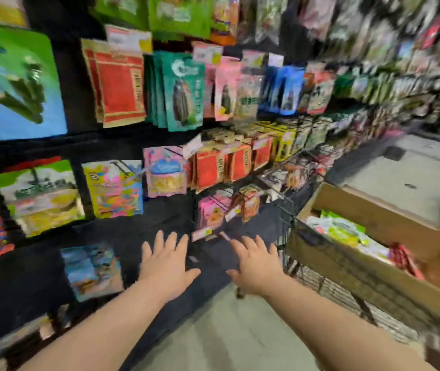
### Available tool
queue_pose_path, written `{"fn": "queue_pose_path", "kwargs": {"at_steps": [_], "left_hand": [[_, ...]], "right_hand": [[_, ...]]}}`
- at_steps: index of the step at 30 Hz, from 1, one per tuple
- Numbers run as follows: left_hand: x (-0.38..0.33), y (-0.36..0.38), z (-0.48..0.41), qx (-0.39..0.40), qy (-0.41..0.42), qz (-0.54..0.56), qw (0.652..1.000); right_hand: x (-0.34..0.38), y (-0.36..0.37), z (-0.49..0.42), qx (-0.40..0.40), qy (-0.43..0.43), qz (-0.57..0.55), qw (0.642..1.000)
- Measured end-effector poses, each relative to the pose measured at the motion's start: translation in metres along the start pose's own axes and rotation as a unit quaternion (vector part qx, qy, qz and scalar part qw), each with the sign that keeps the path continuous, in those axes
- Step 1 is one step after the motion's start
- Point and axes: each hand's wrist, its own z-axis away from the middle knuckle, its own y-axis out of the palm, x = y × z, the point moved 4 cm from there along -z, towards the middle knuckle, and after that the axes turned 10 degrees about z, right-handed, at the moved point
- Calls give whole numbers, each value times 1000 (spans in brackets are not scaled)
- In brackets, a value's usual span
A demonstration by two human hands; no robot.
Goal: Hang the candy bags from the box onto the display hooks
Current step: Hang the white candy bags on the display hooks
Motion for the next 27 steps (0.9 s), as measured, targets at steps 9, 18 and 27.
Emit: {"fn": "queue_pose_path", "kwargs": {"at_steps": [9,18,27], "left_hand": [[-221,46,-46,27,155,-37,987],[-344,77,-115,59,240,-53,967],[-437,92,-244,96,310,-54,944]], "right_hand": [[-216,36,48,26,157,-37,986],[-347,74,57,86,253,-49,962],[-480,96,5,114,360,-85,922]]}}
